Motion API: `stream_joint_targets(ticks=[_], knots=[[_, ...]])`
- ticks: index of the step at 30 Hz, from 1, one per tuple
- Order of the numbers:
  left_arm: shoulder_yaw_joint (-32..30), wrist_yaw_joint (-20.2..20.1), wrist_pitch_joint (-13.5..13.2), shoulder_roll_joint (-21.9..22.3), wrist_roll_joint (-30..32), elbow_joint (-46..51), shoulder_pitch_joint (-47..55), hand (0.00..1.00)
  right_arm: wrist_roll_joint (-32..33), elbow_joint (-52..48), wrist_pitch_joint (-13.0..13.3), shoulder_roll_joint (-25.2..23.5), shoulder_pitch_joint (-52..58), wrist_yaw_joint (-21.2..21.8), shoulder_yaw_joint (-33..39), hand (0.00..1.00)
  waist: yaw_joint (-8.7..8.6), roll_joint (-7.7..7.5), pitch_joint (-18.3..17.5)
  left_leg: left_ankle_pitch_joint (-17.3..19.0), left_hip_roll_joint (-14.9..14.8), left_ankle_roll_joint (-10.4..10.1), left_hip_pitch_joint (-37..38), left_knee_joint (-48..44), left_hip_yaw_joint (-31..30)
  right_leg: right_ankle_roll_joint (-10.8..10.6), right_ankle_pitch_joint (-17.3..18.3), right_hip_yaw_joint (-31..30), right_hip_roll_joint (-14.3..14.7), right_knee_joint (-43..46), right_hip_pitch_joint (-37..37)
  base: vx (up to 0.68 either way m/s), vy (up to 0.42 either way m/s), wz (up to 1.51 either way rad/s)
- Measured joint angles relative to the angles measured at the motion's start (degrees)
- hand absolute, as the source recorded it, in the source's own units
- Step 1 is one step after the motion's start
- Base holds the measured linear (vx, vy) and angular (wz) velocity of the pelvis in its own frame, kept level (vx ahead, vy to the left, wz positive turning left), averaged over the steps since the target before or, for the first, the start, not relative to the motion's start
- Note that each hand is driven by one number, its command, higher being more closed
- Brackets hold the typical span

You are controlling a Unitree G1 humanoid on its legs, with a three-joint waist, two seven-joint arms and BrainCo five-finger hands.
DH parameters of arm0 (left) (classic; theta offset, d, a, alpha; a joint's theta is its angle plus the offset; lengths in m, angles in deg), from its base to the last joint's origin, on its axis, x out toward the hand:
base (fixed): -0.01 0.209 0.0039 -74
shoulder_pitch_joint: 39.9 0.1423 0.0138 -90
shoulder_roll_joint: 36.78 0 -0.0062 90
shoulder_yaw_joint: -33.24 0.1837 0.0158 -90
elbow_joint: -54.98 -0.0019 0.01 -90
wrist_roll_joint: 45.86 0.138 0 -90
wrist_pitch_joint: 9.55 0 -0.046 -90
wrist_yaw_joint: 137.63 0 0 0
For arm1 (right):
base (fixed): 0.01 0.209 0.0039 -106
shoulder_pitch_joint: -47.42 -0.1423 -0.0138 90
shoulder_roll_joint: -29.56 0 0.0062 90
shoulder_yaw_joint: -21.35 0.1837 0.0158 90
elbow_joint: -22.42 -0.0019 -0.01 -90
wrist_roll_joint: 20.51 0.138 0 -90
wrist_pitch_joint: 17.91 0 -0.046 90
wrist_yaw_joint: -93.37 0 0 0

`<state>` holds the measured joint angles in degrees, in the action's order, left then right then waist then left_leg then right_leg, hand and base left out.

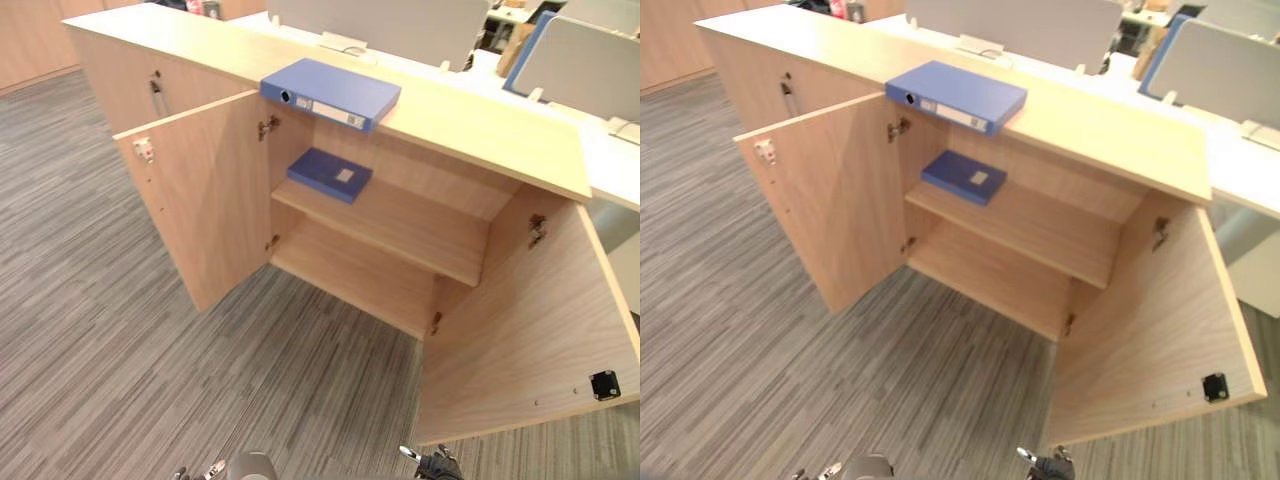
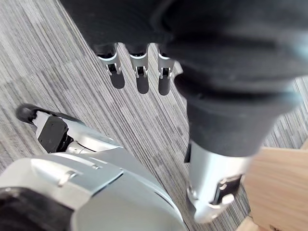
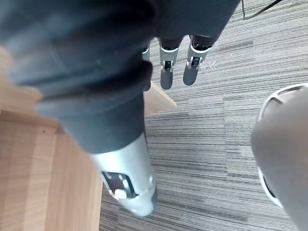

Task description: Walk over to the cabinet, pick up the folder, carry it to the office cabinet, place the folder inside the office cabinet, then close the office cabinet door

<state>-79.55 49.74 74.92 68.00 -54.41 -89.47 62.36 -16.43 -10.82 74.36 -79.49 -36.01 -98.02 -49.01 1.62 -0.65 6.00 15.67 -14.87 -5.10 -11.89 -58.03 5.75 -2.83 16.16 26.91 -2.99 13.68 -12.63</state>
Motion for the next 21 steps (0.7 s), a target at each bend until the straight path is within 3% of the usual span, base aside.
stream_joint_targets(ticks=[1, 2, 4, 6, 7, 8, 10, 11, 12, 16, 17, 18, 20, 21], knots=[[0.1, -0.1, 0.0, -0.1, 0.0, 0.6, -0.1, 0.00, 0.5, 0.1, -0.1, 0.0, 0.3, 0.0, -1.3, 0.00, 1.03, -1.01, 0.3, -2.2, 0.1, 1.5, -1.9, -5.8, 0.2, 0.0, 0.0, -2.2, -0.9, -2.2, -2.1, 0.22, 0.173, -0.71], [0.6, -0.1, -0.1, 0.0, -0.1, 1.3, -0.1, 0.00, 0.9, 0.0, -0.2, 0.1, 0.0, -0.1, -1.2, 0.00, 1.65, -0.98, 0.4, 2.5, 0.5, 2.0, -4.0, -6.1, 0.4, 0.0, -0.1, -4.0, -2.2, -2.8, -2.9, 0.21, 0.193, -0.70], [1.1, 0.0, -0.3, -0.1, -0.5, 1.8, -0.2, 0.00, 1.5, 0.1, -0.2, 0.0, -1.3, -0.1, -1.2, 0.00, 1.93, -1.60, 0.9, 5.5, 1.6, 2.2, -7.5, 0.5, 0.0, -0.3, -0.2, -5.9, -5.3, -2.3, -2.8, 0.20, 0.264, -0.61], [1.2, 0.2, -0.6, 0.5, -0.9, 2.2, -0.1, 0.00, 1.5, 0.1, -0.3, -0.1, -2.3, -0.1, -1.2, 0.00, 2.38, -1.30, 1.2, 3.3, 2.5, 1.8, -9.0, 14.1, -1.5, -0.9, -0.6, -7.6, -8.6, -1.8, -2.8, 0.22, 0.342, -0.55], [1.2, 0.5, -0.7, 1.0, -1.2, 2.1, 0.0, 0.00, 1.4, 0.0, -0.3, 0.2, -2.4, -0.1, -1.3, 0.00, 2.44, -0.43, 1.0, -5.1, 2.7, 0.5, -8.2, 21.1, -3.2, -2.1, -1.2, -8.2, -9.1, -1.8, -3.0, 0.29, 0.381, -0.37], [1.2, 1.0, -0.9, -0.1, -1.4, 1.7, -0.5, 0.00, 1.4, 0.1, -0.4, -1.1, -2.5, 0.0, -2.0, 0.00, 2.43, -1.35, 0.9, -4.2, 4.6, 1.2, -6.5, 21.7, -1.3, -2.3, -2.9, -9.1, -11.1, -3.1, -3.6, 0.31, 0.411, -0.29], [1.2, 1.2, -1.6, -0.1, -1.5, 1.6, -1.3, 0.00, 1.2, 0.2, -0.4, -1.0, -3.3, 0.1, -3.8, 0.00, 2.71, -1.58, 0.7, -4.2, 5.7, 1.2, -6.3, 22.0, -2.8, -1.5, -5.9, -11.0, -9.2, -3.9, -1.4, 0.18, 0.246, -0.17], [1.2, 1.2, -1.7, -0.4, -1.9, 1.3, -1.6, 0.00, 1.0, 0.1, -0.4, -1.0, -3.5, 0.0, -3.2, 0.00, 2.84, -1.81, 0.6, -4.1, 6.6, 1.4, -5.8, 22.1, -2.3, -1.6, -7.9, -10.1, -10.2, -3.6, -0.9, 0.13, 0.200, -0.27], [1.2, 1.2, -1.7, -0.4, -2.5, 0.4, -1.9, 0.00, 0.1, 0.2, -0.4, -1.1, -3.5, 0.1, -3.3, 0.00, 2.82, -1.89, 0.3, -4.1, 7.0, 1.8, -4.7, 22.8, -1.3, -3.3, -10.5, -11.3, -11.1, -3.7, -0.9, 0.15, 0.197, -0.31], [1.1, 1.2, -1.7, -0.5, -2.7, -1.4, -2.0, 0.00, -0.9, -0.2, -0.6, -1.4, -2.5, 0.2, -2.9, 0.00, 3.11, -1.93, -0.2, -3.9, 10.1, 3.2, 0.9, 28.9, 3.0, -4.1, -12.8, -14.7, -15.9, 0.9, 2.5, 0.12, 0.205, -0.59], [1.1, 1.2, -1.6, -0.3, -2.7, -1.6, -1.8, 0.00, -1.1, -0.6, -0.7, -1.0, -2.4, 0.5, -2.9, 0.00, 3.42, -1.71, -0.3, -3.6, 11.2, 3.9, 3.0, 31.5, 4.3, -4.0, -12.9, -16.3, -18.0, 6.3, 6.0, 0.02, 0.180, -0.63], [1.0, 1.2, -1.6, -0.2, -2.7, -1.9, -1.9, 0.00, -1.1, -0.9, -0.7, -0.9, -2.3, 0.7, -2.8, 0.00, 3.42, -1.68, -0.3, -3.7, 11.8, 4.1, 3.9, 32.4, 5.1, -3.7, -13.1, -16.9, -19.1, 9.6, 7.8, -0.03, 0.153, -0.71], [1.0, 1.1, -1.5, 0.0, -2.7, -2.8, -1.8, 0.00, -1.2, -1.0, -0.7, 0.3, -2.3, 1.2, -2.9, 0.00, 2.91, -0.51, -0.2, -3.0, 12.9, 4.9, 8.3, 35.1, 7.7, 2.5, -16.6, -16.3, -22.6, 20.0, 12.9, -0.04, 0.125, -0.49], [1.0, 1.0, -1.5, 0.0, -2.7, -3.3, -1.8, 0.00, -1.2, -1.0, -0.7, 0.7, -2.4, 1.2, -2.9, 0.00, 2.78, -0.42, -0.2, -2.9, 13.0, 5.2, 9.3, 35.5, 8.0, 3.8, -17.3, -15.8, -23.1, 21.6, 13.4, -0.03, 0.092, -0.30]])
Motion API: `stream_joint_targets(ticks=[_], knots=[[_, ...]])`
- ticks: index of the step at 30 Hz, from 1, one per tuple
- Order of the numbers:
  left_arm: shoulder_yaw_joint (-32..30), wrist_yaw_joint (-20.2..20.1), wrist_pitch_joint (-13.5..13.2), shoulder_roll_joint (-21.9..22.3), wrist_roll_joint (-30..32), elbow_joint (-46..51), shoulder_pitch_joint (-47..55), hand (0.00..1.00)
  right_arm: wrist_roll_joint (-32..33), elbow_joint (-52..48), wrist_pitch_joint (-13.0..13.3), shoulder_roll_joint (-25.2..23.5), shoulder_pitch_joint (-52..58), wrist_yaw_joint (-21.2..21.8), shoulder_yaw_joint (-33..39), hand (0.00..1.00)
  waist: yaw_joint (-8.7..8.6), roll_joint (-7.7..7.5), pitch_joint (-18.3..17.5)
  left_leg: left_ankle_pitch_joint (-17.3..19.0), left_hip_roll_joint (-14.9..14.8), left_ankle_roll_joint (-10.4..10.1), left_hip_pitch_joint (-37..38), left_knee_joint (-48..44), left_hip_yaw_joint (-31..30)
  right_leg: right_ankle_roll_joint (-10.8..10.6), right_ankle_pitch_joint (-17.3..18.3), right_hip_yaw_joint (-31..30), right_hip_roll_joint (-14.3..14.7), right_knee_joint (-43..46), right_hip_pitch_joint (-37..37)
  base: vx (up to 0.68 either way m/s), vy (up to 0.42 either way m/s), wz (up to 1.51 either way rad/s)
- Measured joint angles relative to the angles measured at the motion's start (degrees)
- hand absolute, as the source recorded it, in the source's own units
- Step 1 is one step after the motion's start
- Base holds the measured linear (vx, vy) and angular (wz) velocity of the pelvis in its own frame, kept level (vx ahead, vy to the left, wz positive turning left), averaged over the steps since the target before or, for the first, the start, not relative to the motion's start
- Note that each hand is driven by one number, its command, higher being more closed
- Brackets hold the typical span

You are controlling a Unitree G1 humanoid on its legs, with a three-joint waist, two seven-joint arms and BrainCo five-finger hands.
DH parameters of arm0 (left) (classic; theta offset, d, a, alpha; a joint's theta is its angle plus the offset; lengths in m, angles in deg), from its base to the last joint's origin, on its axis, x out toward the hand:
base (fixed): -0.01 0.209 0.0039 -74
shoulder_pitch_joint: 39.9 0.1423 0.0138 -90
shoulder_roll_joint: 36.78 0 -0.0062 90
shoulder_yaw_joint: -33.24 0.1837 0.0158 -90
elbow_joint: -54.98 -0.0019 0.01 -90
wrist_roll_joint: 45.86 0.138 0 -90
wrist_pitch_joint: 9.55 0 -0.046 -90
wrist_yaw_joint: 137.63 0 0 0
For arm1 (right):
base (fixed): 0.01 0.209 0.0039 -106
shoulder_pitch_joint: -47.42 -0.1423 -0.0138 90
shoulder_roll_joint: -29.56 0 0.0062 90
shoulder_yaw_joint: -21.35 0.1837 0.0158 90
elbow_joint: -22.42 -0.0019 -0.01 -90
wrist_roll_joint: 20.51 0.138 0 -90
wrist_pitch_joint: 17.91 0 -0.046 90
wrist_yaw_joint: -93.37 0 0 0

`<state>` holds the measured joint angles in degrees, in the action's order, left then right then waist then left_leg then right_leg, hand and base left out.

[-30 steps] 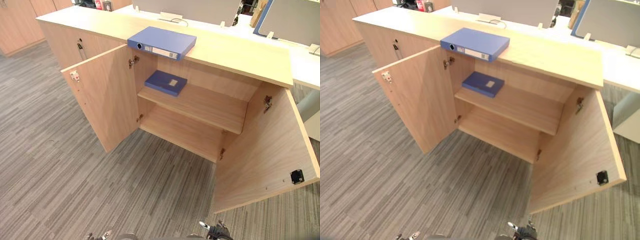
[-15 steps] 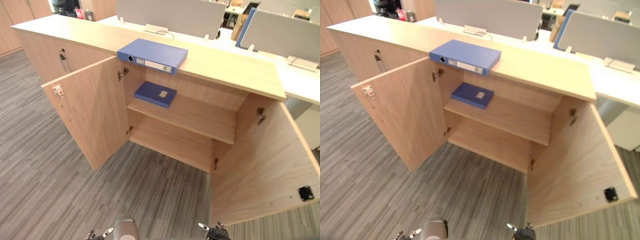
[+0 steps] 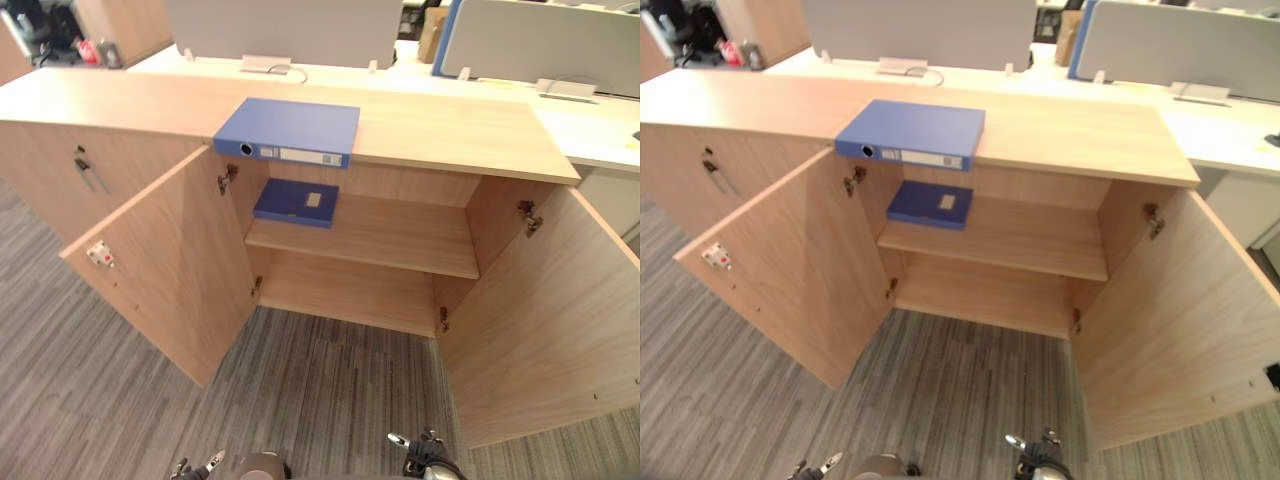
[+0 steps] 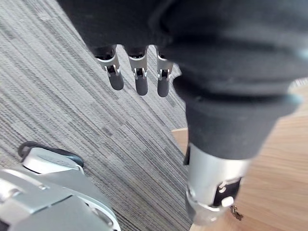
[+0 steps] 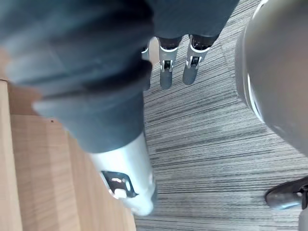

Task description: Walk over to the cabinet, pick up the folder, carry it to the office cabinet, place the folder inside the office cabinet, then close the office cabinet door

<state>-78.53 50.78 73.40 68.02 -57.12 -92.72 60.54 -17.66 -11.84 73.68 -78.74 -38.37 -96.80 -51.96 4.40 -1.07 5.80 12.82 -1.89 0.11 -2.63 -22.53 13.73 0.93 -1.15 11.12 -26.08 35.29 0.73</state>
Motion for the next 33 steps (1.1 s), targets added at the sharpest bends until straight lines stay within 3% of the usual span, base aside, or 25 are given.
stream_joint_targets(ticks=[3, 4, 5, 6, 8, 9, 10, 11, 14, 15, 16, 17, 18, 19, 21, 23, 24, 25, 26, 28, 29, 33], knots=[[0.0, 0.0, 0.0, 0.0, 0.1, -0.3, 0.5, 0.00, 0.0, 0.0, 0.4, 0.0, -0.2, 0.0, -0.5, 0.00, -1.16, 0.11, -0.1, 0.6, -0.5, 1.2, 3.0, 2.5, 0.2, -1.9, 4.9, 5.1, 0.9, 4.2, 2.0, -0.01, 0.031, -0.19], [0.0, 0.0, 0.0, 0.0, 0.2, -0.3, 0.4, 0.00, 0.0, 0.0, 0.7, 0.0, -0.3, 0.0, -0.5, 0.00, -1.49, 0.11, 0.0, 0.7, -0.5, 1.3, 3.5, 3.3, -0.5, -2.7, 7.9, 7.6, 2.2, 4.0, 3.0, 0.08, -0.037, -0.16], [0.0, 0.0, 0.0, -0.1, 0.2, -0.4, 0.3, 0.00, 0.0, 0.0, 0.8, 0.0, -0.7, 0.1, -0.5, 0.00, -1.99, 0.10, 0.0, 0.7, -1.1, 1.4, 4.0, 4.0, -1.3, -3.7, 11.5, 10.9, 5.4, 2.4, 4.8, 0.11, -0.106, -0.13], [0.1, 0.0, -0.1, -0.2, 0.2, -0.7, -0.1, 0.00, 0.0, 0.0, 0.8, 0.0, -0.7, 0.0, -0.4, 0.00, -2.01, 0.05, 0.1, 0.7, -1.8, 1.3, 4.4, 4.6, -2.0, -4.0, 12.3, 12.7, 8.3, 0.2, 6.3, 0.10, -0.106, -0.05], [0.1, 0.0, -0.1, -0.5, 0.3, -0.7, -0.5, 0.00, 0.0, 0.1, 0.8, 0.0, -0.6, 0.0, -0.4, 0.00, -2.12, -0.24, 0.5, 1.1, -2.2, 0.7, 5.3, 5.2, -3.0, -4.0, 12.3, 13.9, 11.1, -4.4, 6.8, 0.08, -0.150, 0.29], [0.1, -0.1, -0.1, -1.0, 0.5, -0.6, -0.8, 0.00, -0.3, 0.2, 0.8, 0.0, 0.2, 0.0, -0.4, 0.00, -2.36, -1.53, 0.6, 1.4, -1.2, -0.1, 5.9, 5.1, -4.9, -1.9, 10.5, 13.4, 12.1, -9.1, 6.0, 0.13, -0.244, 0.68], [0.3, 0.0, 0.0, -0.8, 0.7, -1.0, -1.3, 0.00, -0.7, 0.5, 0.7, 0.8, 0.8, -0.1, -0.2, 0.00, -2.60, -1.57, 0.4, 1.7, -1.3, -0.6, 6.0, 4.9, -6.4, -2.2, 11.3, 14.5, 12.1, -8.5, 5.4, 0.13, -0.196, 0.73], [0.4, 0.0, 0.0, -0.2, 0.8, -1.1, -1.5, 0.00, -1.0, 1.1, 0.6, 1.3, 1.3, -0.1, 0.1, 0.00, -2.32, -0.95, -0.1, 1.8, -1.4, -0.7, 6.1, 5.5, -8.9, -2.4, 12.7, 15.6, 12.7, -9.1, 4.7, 0.18, -0.151, 0.49], [0.1, 0.0, 0.0, 0.4, 0.8, -0.6, -1.3, 0.00, -1.8, 1.5, 0.4, 1.6, 1.6, -0.3, 0.3, 0.00, -2.15, 0.08, -0.2, 2.7, -4.7, -3.6, 6.6, 5.1, -11.5, -1.2, 15.1, 17.8, 16.6, -10.5, 2.5, 0.27, -0.164, 0.19], [-0.4, -0.1, 0.0, 0.7, 0.7, -0.2, -1.2, 0.00, -1.7, 1.8, 0.3, 1.6, 1.7, -0.4, 0.3, 0.00, -2.10, 0.59, -0.3, 3.6, -7.0, -5.1, 5.9, 0.9, -12.2, -0.8, 15.3, 18.6, 19.6, -13.2, -0.3, 0.36, -0.177, 0.03], [-1.0, -0.2, 0.0, 0.8, 0.7, 0.1, -1.3, 0.00, -1.7, 2.1, 0.3, 1.5, 1.7, -0.5, 0.4, 0.00, -1.97, 0.67, -0.3, 3.9, -7.7, -5.4, 4.8, -2.8, -12.6, -0.7, 15.4, 18.7, 20.4, -14.3, -1.0, 0.32, -0.141, -0.05], [-2.4, -0.4, 0.1, 1.1, 0.7, 0.7, -1.6, 0.00, -1.7, 2.4, 0.4, 1.4, 1.6, -0.6, 0.1, 0.00, -1.82, 0.56, -0.2, 3.8, -8.9, -5.4, 1.0, -12.4, -13.3, -0.6, 15.5, 18.6, 22.0, -16.1, -2.8, 0.39, -0.098, -0.26], [-3.2, -0.5, 0.3, 1.6, 0.4, 1.4, -1.5, 0.00, -1.5, 2.4, 0.4, 1.6, 1.7, -0.8, 0.1, 0.00, -1.74, 1.37, -0.1, 0.5, -11.5, -5.8, -4.4, -26.4, -13.3, -0.4, 15.6, 18.3, 24.1, -18.3, -6.4, 0.43, -0.039, -0.33], [-3.2, -0.6, 0.4, 1.5, 0.3, 1.9, -1.5, 0.00, -1.3, 2.4, 0.4, 1.6, 1.4, -0.9, -0.2, 0.00, -1.47, 0.98, 0.4, 0.7, -12.7, -5.6, -7.0, -33.8, -12.6, -0.3, 15.6, 17.9, 24.6, -20.1, -9.0, 0.48, 0.018, -0.37], [-2.0, -0.6, 0.4, 1.4, 0.2, 3.2, -1.4, 0.00, -1.3, 2.5, 0.3, 1.5, 1.4, -1.3, -0.5, 0.00, -0.97, 0.81, 0.6, 2.6, -12.8, -5.0, -10.9, -37.6, -10.0, -0.7, 15.4, 16.7, 24.0, -22.9, -12.5, 0.41, 0.119, -0.29], [-0.8, -0.6, 0.3, 1.0, 0.2, 4.0, -1.4, 0.00, -1.3, 2.9, 0.2, 1.5, 0.6, -1.3, -0.5, 0.00, -0.29, 0.54, 1.3, 4.9, -11.9, -4.2, -13.0, -32.4, -8.2, -1.2, 15.1, 15.1, 22.1, -23.4, -14.0, 0.29, 0.196, -0.37], [-0.6, -0.5, 0.2, 0.9, 0.2, 4.1, -1.5, 0.00, -1.2, 3.0, 0.2, 1.4, 0.0, -1.3, -0.5, 0.00, -0.14, 0.35, 1.6, 5.2, -10.3, -3.6, -13.9, -24.9, -8.0, -1.3, 15.0, 14.2, 20.2, -23.2, -14.4, 0.25, 0.240, -0.42], [-0.2, -0.5, 0.2, 0.9, 0.2, 4.1, -1.4, 0.00, -1.2, 2.9, 0.3, 1.3, -0.3, -1.3, -0.5, 0.00, -0.12, 0.43, 1.6, 3.8, -9.2, -3.8, -14.1, -17.7, -8.4, -1.8, 14.8, 13.5, 18.9, -22.9, -14.6, 0.46, 0.481, -0.46], [0.4, -0.5, 0.1, 1.0, 0.3, 3.8, -1.0, 0.00, -1.2, 2.6, 0.3, 1.5, -0.4, -1.3, -0.5, 0.00, -0.07, 1.04, 1.7, -5.3, -8.3, -2.4, -13.4, -7.1, -9.8, -4.0, 14.6, 12.2, 17.9, -23.0, -15.0, 0.28, 0.306, -0.37], [0.3, -0.5, -0.2, -0.8, 0.3, 3.1, -1.5, 0.00, -1.3, 2.8, 0.4, -0.5, -0.6, -1.2, -0.6, 0.00, -0.15, -1.44, 2.0, -5.8, -5.0, -2.0, -10.9, -4.7, -8.1, -5.2, 14.7, 9.8, 15.8, -24.7, -15.6, 0.30, 0.301, -0.09], [0.3, -0.5, -0.2, -1.0, 0.2, 2.9, -1.9, 0.00, -1.3, 2.8, 0.4, -1.3, -1.2, -1.2, -0.5, 0.00, -0.16, -1.89, 1.8, -5.8, -4.2, -2.0, -10.5, -4.1, -8.1, -4.1, 13.5, 8.8, 16.2, -26.6, -14.7, 0.27, 0.277, 0.05], [0.1, -0.6, 0.0, -1.3, 0.1, -0.3, -1.9, 0.00, -1.3, 2.8, 0.5, -1.7, -1.4, -1.1, -0.8, 0.00, 0.19, -1.65, 1.0, -5.4, -1.7, -1.3, -5.8, -0.9, -4.7, -5.5, 9.1, 7.3, 13.8, -26.8, -14.5, 0.14, 0.145, -0.31]])
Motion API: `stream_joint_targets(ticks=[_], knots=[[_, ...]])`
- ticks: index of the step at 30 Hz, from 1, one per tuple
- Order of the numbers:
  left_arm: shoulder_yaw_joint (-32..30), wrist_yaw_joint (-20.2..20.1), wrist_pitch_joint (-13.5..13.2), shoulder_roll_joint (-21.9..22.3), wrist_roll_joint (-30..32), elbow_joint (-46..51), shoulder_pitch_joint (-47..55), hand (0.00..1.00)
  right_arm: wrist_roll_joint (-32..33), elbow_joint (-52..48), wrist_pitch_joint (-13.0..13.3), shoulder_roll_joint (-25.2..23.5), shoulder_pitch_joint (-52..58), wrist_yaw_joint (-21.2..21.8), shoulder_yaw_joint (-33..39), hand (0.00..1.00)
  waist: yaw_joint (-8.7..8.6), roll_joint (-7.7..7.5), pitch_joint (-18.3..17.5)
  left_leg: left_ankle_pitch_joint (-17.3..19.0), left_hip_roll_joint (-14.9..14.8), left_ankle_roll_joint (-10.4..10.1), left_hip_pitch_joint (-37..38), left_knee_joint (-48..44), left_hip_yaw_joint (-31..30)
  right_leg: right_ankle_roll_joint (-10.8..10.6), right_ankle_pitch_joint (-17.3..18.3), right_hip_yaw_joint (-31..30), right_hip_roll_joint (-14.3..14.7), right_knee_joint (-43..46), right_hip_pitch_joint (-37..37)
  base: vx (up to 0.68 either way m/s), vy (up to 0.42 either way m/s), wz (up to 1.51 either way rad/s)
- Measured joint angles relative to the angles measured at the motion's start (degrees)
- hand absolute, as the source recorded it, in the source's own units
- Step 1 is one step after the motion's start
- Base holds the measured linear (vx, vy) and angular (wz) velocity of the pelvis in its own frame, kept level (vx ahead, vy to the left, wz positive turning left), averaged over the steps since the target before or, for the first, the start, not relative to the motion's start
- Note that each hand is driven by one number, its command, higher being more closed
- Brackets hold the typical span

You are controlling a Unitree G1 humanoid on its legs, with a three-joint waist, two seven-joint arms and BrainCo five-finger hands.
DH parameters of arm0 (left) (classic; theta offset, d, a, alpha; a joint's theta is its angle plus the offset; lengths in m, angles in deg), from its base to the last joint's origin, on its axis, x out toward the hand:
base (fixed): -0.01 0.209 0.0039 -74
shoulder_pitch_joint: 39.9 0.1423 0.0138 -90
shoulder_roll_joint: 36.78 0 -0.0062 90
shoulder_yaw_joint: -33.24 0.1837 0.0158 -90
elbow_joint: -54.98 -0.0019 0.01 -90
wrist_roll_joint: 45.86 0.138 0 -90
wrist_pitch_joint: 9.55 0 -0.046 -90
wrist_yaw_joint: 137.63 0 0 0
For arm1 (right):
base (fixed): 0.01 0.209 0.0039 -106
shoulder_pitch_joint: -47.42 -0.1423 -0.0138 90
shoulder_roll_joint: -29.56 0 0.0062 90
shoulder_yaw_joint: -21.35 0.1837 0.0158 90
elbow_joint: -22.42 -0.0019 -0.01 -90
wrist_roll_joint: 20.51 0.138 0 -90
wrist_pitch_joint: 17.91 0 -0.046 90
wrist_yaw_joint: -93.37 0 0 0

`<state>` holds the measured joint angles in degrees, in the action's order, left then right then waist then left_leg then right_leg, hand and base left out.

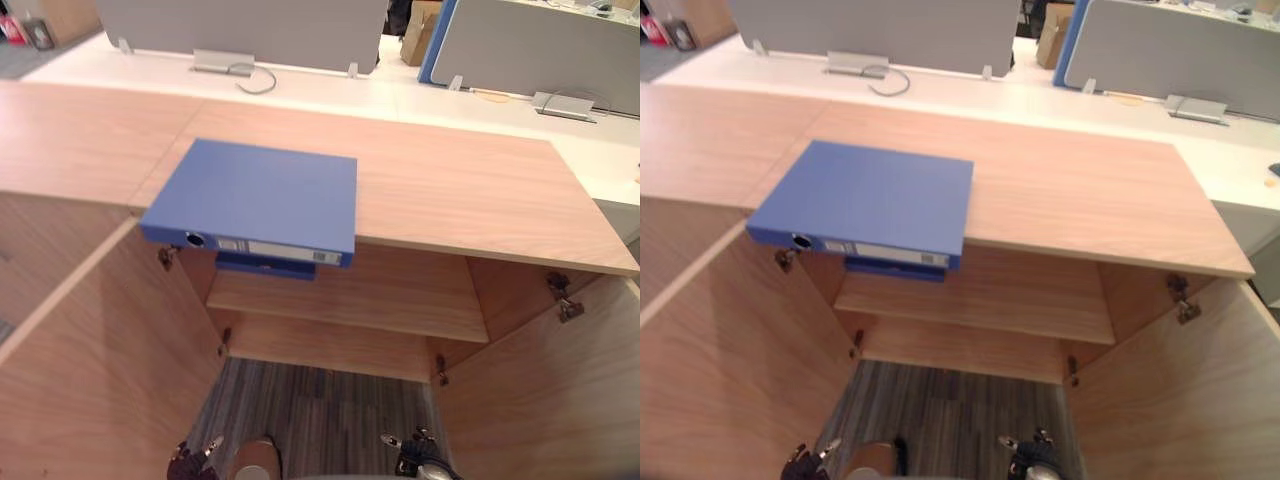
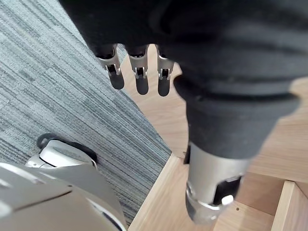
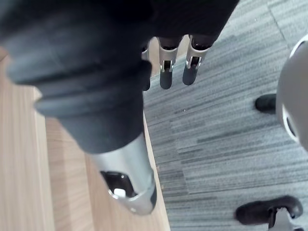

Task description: Walk over to the cabinet, pick up the folder, carry it to the office cabinet, place the folder inside the office cabinet, then close the office cabinet door

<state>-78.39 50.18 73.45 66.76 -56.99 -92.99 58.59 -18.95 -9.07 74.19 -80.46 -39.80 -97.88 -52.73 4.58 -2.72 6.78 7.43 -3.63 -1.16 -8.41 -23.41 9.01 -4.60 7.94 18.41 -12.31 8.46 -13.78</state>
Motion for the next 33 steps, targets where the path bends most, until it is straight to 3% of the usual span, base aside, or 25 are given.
stream_joint_targets(ticks=[3, 5, 7, 9, 10, 12, 14, 18, 24, 28, 33], knots=[[0.0, -0.8, 0.3, 0.0, -0.1, -1.0, 0.0, 0.00, -0.1, -0.4, 0.2, 0.2, 0.4, 0.8, 0.3, 0.00, -0.22, 0.52, -0.4, -0.5, 1.0, 0.8, 2.9, 4.2, 2.9, -1.9, -1.3, -1.9, -1.8, 0.0, 1.3, 0.04, 0.052, -0.60], [0.0, -2.0, 0.4, 0.2, -0.4, -1.6, 0.0, 0.00, -0.5, -0.5, 0.1, 0.7, 0.8, 1.4, 0.3, 0.00, -0.21, 0.99, -0.6, -1.0, 1.5, 1.7, 4.6, 7.0, 4.4, -1.9, -1.3, -3.3, -3.0, 3.1, 3.6, -0.01, 0.059, -0.59], [-0.1, -4.3, 0.8, 0.8, -3.8, -2.7, 0.4, 0.00, -0.7, -1.9, -0.5, 2.5, 1.6, 2.4, 0.5, 0.00, -0.31, 2.09, -0.8, -1.6, 2.5, 2.3, 8.9, 12.6, 6.4, -1.8, -1.3, -6.8, -5.3, 17.1, 11.1, -0.04, 0.138, -0.69], [0.1, -6.8, 1.1, 0.7, -8.8, -2.9, 1.3, 0.00, -0.8, -3.2, -0.5, 3.1, 3.4, 3.3, 0.3, 0.00, -1.36, 2.08, -1.0, -1.6, 3.8, 3.3, 12.0, 15.0, 7.1, 0.0, -0.8, -7.2, -8.4, 27.7, 15.3, -0.02, 0.114, -0.31], [0.1, -7.3, 1.1, 0.7, -9.9, -2.9, 1.5, 0.00, -0.8, -3.2, -0.6, 3.3, 3.6, 3.5, 0.2, 0.00, -1.68, 1.98, -1.1, -1.6, 4.1, 3.3, 12.8, 15.5, 7.0, -0.1, -0.7, -7.2, -8.8, 28.8, 15.7, 0.02, 0.047, 0.00], [1.4, -8.7, 1.0, 0.6, -13.4, -2.8, 1.7, 0.00, -0.6, -3.2, -0.5, 3.4, 4.1, 3.9, 0.0, 0.00, -2.54, 1.96, -1.1, -1.6, 4.3, 3.3, 13.5, 16.3, 6.5, -0.4, 0.2, -7.1, -8.1, 27.5, 17.0, 0.03, -0.002, 0.14], [3.7, -10.2, 1.1, 0.1, -18.4, -2.8, 1.9, 0.00, -0.6, -2.6, -0.5, 3.7, 3.9, 4.4, -1.1, 0.00, -3.46, 1.17, -1.7, -1.9, 4.3, 2.8, 13.0, 16.3, 4.0, -0.9, 0.6, -7.2, -5.3, 18.5, 14.4, 0.07, -0.094, 0.40], [6.4, -12.2, 1.6, 0.9, -25.3, 1.7, 2.1, 0.00, -0.8, -2.0, -1.2, 4.0, 4.2, 4.9, -2.4, 0.00, -2.26, 1.13, -2.4, -4.0, 3.4, 1.5, 11.3, 16.9, 1.6, -1.7, 1.3, -3.5, -3.0, 8.8, 10.0, 0.13, -0.158, 0.29], [11.7, -14.3, 1.4, 2.4, -41.8, 17.8, 5.5, 0.00, -0.7, -1.9, -2.1, 2.6, 4.7, 4.9, -6.6, 0.00, -1.46, -1.27, -4.5, -5.1, 2.4, 0.6, 12.0, 19.1, -2.1, -2.6, 0.4, 2.0, -0.8, 1.0, 4.2, 0.08, -0.121, 0.31], [16.3, -14.2, 1.0, 4.2, -47.7, 29.8, 9.3, 0.00, -0.7, -2.0, -2.1, 2.1, 4.7, 4.9, -7.1, 0.00, -1.11, -1.71, -4.4, -6.9, 2.6, 0.7, 13.7, 22.3, -3.0, -2.8, -1.1, 3.6, -0.4, -1.0, 2.5, 0.01, 0.004, 0.13], [21.0, -10.4, -1.6, 5.4, -46.9, 50.3, 12.6, 0.00, -2.3, -2.0, -2.1, 2.2, 4.9, 3.9, -9.3, 0.00, -0.48, -2.08, -3.9, -8.8, 3.4, 0.9, 13.0, 24.0, -5.4, -2.7, -2.6, 5.0, -0.7, -1.9, 1.9, -0.04, 0.037, 0.21]])
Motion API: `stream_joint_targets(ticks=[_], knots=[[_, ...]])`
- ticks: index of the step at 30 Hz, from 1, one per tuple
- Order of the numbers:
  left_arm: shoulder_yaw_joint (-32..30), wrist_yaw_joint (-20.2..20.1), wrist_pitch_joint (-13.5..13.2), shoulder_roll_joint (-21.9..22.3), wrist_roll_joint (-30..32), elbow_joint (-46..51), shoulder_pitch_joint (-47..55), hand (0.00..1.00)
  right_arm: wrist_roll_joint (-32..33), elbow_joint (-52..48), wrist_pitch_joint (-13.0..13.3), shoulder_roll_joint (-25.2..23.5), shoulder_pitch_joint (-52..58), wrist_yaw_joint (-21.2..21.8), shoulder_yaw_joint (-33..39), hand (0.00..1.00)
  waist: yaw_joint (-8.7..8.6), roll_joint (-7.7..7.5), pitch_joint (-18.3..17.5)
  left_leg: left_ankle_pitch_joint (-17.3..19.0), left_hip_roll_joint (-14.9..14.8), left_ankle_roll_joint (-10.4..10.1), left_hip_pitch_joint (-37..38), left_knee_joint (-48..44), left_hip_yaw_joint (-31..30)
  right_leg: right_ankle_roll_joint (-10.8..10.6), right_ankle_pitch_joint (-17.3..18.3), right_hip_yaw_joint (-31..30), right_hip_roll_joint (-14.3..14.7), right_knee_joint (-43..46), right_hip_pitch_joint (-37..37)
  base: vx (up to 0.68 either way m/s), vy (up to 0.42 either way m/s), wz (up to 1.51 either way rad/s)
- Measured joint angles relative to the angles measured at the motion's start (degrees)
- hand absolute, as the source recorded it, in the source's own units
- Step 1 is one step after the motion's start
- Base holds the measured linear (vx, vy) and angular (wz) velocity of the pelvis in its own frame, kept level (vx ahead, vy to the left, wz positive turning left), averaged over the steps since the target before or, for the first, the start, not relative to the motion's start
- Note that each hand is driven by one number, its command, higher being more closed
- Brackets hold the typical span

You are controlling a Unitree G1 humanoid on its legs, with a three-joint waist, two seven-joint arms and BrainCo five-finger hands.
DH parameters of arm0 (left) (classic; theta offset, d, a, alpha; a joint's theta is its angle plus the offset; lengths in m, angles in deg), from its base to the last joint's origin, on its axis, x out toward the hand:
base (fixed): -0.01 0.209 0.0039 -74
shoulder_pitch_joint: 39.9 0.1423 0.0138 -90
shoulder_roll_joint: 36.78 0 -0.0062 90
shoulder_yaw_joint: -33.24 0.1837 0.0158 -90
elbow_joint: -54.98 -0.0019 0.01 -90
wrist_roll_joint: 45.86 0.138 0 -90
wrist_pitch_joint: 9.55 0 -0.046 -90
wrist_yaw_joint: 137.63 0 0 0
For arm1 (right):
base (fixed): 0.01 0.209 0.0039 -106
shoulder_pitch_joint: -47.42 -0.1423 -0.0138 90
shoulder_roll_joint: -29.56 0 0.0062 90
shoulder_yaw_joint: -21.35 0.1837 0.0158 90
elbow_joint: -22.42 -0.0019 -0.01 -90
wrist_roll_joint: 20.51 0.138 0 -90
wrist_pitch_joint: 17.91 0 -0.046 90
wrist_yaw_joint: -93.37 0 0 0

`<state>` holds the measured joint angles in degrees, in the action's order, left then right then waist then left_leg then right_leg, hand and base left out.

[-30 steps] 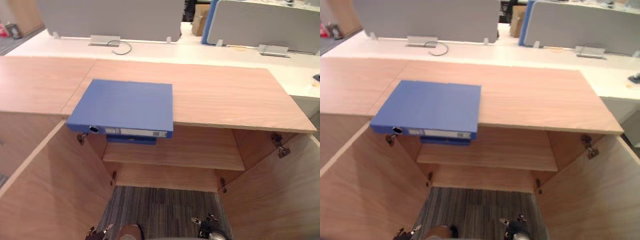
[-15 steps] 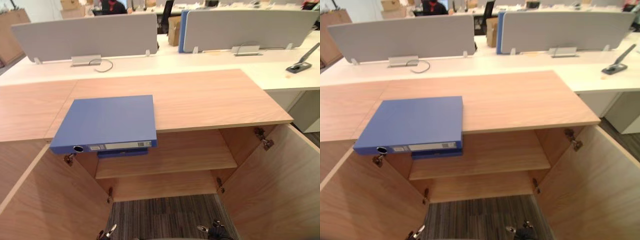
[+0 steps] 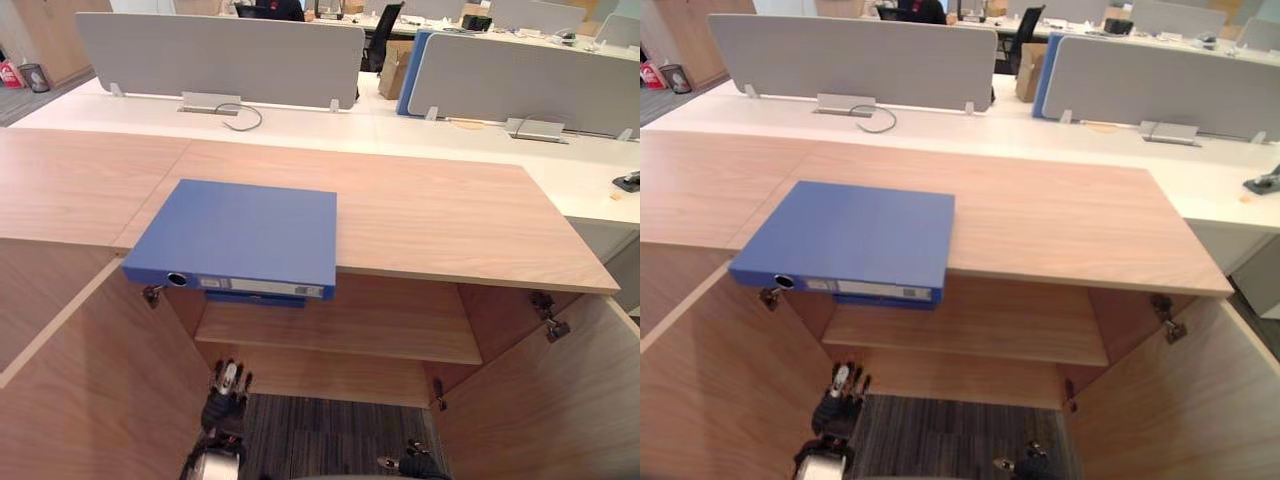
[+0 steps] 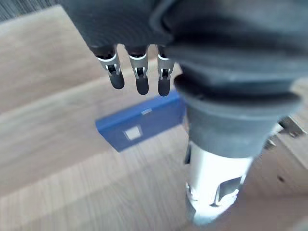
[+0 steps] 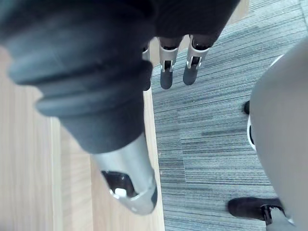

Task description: Walk over to the cabinet, pick up the folder, carry it to the office cabinet, place the folder inside the office cabinet, then close the office cabinet door

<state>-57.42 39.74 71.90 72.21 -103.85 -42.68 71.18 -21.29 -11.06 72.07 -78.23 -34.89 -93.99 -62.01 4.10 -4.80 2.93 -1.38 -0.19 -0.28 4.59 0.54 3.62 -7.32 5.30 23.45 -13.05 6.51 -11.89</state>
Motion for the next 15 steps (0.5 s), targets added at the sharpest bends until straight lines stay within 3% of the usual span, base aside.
stream_joint_targets(ticks=[4, 9, 11, 15], knots=[[-1.0, 2.6, -2.6, 0.2, 4.6, 7.5, 0.6, 0.00, -0.5, 0.6, 0.0, -0.2, 0.5, -1.2, 0.0, 0.00, 1.12, -0.06, 0.1, 0.0, 0.7, 0.0, -0.7, 0.1, -2.8, 0.0, -0.2, 2.2, -0.2, 0.0, -1.2, -0.08, 0.013, 0.36], [-1.6, 9.1, -3.0, 1.2, 12.7, 12.8, 4.1, 0.00, -0.4, 0.6, 0.0, -0.3, 0.9, -2.3, 0.0, 0.00, 2.07, -0.19, 0.3, -0.4, 1.0, 0.0, -2.8, -0.9, -5.4, 0.1, 0.0, 4.9, 0.2, -1.1, -1.3, -0.06, -0.010, 0.30], [-2.4, 13.1, -2.0, 1.7, 26.0, 16.4, 5.1, 0.00, -0.2, 1.9, -0.4, -0.2, -1.1, -3.8, -2.8, 0.00, 2.91, -0.67, 0.5, -1.5, 1.8, -0.4, -3.9, -0.9, -7.0, -0.6, 0.7, 6.7, 0.2, -1.9, -1.8, -0.03, -0.024, 0.28], [-4.8, 17.7, 0.5, 1.9, 41.9, 22.0, 5.5, 0.00, 4.0, 4.5, -1.3, -2.4, -6.6, -4.7, -4.7, 0.00, 3.98, -0.92, 0.9, -2.7, 1.8, -0.8, -4.3, -0.6, -9.5, -0.7, 1.3, 9.6, 0.5, -2.0, -2.0, -0.04, -0.022, 0.39]])
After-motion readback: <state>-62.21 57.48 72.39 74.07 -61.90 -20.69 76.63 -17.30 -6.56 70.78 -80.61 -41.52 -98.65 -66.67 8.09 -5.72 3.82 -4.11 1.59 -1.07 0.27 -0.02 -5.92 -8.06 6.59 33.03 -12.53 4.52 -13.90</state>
